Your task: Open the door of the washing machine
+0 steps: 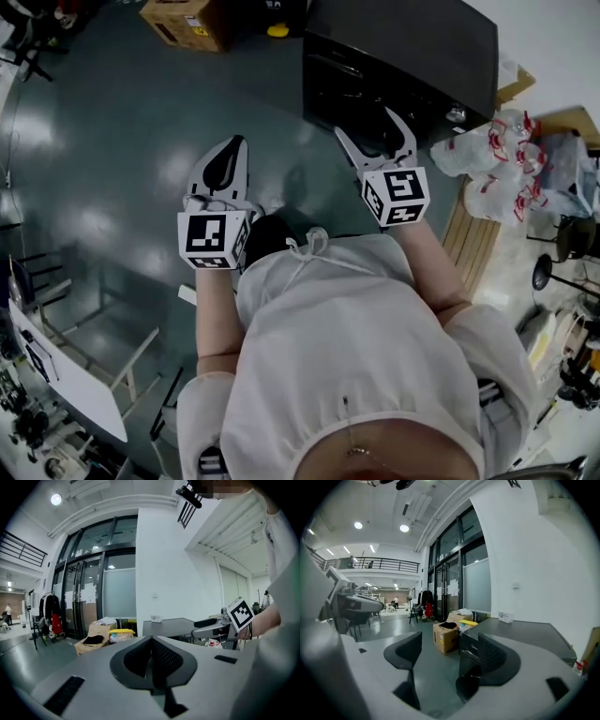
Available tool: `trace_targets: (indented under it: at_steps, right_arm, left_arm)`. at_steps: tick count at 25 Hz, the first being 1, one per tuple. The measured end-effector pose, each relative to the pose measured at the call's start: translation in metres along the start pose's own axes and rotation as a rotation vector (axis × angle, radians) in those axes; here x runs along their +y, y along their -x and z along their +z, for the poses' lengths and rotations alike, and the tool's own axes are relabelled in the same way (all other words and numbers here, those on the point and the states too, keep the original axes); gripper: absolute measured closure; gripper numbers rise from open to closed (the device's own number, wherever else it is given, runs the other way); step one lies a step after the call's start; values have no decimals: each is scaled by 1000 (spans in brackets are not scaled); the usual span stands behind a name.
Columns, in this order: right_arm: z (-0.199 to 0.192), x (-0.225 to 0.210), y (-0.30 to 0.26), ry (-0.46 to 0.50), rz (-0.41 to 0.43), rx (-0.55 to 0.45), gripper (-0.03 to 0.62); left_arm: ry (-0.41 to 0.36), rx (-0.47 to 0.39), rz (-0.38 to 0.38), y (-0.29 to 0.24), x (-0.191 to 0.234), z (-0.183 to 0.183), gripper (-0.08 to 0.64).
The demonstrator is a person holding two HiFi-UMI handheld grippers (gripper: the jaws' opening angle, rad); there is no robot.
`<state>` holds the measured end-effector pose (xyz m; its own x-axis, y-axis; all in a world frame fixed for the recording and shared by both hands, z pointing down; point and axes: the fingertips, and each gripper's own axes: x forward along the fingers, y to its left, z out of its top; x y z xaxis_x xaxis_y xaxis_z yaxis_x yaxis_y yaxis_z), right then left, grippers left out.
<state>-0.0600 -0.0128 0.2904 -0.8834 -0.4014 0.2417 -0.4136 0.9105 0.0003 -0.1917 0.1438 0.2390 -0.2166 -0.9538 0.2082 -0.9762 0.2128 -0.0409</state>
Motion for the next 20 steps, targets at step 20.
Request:
trace_targets:
  at_steps: [20]
  right_arm:
    - [-21, -89, -211, -280, -525, 171, 230]
  left_arm:
    - [-108, 75, -622, -310, 123, 22, 537]
